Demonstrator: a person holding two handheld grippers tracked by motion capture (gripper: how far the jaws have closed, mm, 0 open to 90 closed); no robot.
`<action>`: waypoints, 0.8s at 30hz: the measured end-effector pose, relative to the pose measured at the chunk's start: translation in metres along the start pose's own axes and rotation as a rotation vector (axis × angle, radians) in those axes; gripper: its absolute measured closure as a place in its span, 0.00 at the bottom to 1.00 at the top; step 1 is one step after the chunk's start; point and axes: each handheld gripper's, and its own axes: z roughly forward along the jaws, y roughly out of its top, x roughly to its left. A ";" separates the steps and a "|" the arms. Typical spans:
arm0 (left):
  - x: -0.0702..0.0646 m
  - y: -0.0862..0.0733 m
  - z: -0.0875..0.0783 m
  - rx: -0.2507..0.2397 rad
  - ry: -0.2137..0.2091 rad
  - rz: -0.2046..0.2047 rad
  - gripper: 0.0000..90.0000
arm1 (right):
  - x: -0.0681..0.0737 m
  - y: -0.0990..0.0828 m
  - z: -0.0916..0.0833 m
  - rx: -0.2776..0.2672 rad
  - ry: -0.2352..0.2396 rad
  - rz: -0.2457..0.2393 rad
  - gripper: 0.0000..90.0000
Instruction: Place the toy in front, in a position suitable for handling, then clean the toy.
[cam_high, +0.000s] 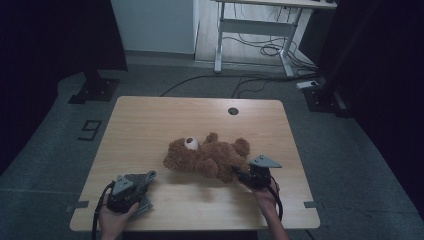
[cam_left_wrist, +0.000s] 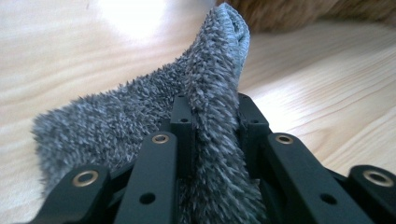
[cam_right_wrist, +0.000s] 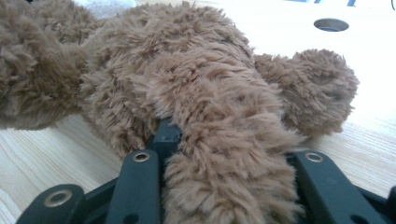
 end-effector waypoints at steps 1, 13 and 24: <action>-0.001 0.001 -0.002 -0.015 -0.007 -0.003 0.81 | -0.001 0.000 0.000 -0.001 0.001 0.002 0.66; -0.007 0.011 -0.016 -0.113 -0.064 -0.013 0.84 | -0.002 -0.002 0.000 0.002 0.004 0.007 0.66; -0.018 0.041 -0.017 -0.162 -0.140 -0.007 0.84 | -0.003 -0.003 0.000 0.005 0.013 0.015 0.64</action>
